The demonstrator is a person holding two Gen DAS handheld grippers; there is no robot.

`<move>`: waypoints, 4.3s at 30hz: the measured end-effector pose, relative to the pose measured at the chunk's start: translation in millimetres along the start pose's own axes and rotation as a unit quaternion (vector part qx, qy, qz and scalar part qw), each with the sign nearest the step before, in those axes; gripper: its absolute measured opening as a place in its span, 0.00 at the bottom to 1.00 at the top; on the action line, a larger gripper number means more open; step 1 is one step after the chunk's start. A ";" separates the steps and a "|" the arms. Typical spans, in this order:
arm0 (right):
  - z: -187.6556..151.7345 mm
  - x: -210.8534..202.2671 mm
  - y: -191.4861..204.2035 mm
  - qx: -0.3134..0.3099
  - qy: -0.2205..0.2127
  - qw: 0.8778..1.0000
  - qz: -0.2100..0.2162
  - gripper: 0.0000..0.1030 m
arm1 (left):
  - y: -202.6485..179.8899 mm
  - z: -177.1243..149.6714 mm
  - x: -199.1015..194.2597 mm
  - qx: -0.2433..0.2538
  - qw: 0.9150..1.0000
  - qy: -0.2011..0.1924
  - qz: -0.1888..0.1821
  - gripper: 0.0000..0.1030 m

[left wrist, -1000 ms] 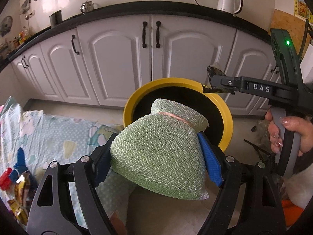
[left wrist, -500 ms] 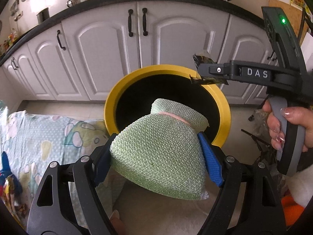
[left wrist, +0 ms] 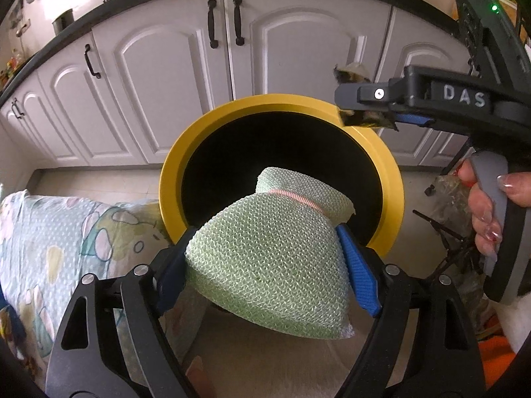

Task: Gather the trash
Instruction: 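Open both tools to drop the knit item and snack packet into the bin, then move both tools back over the bed toward the remaining wrappers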

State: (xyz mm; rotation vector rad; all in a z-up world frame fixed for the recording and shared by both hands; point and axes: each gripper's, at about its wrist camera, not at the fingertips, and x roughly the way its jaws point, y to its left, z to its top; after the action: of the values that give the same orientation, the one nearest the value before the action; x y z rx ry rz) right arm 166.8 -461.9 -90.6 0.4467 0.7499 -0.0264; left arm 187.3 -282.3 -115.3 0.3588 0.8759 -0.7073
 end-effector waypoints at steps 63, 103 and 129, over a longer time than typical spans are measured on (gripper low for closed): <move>-15.5 -48.2 85.6 -0.102 -0.046 0.993 0.024 0.88 | 85.7 -31.4 -128.2 -0.170 0.969 -0.141 0.112 0.89; -58.8 -39.7 230.9 -0.228 -0.008 0.965 0.127 0.90 | 172.0 -114.7 -230.0 -0.249 0.912 -0.192 0.265 0.89; -93.1 32.7 336.1 -0.248 0.065 0.950 0.176 0.89 | 229.9 -201.7 -251.6 -0.329 0.885 -0.148 0.295 0.89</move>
State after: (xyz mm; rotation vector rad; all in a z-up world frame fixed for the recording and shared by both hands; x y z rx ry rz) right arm 190.7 -115.7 -43.5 0.0955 0.7650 0.5220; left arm 121.3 99.7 -34.5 -0.1044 0.6146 0.1238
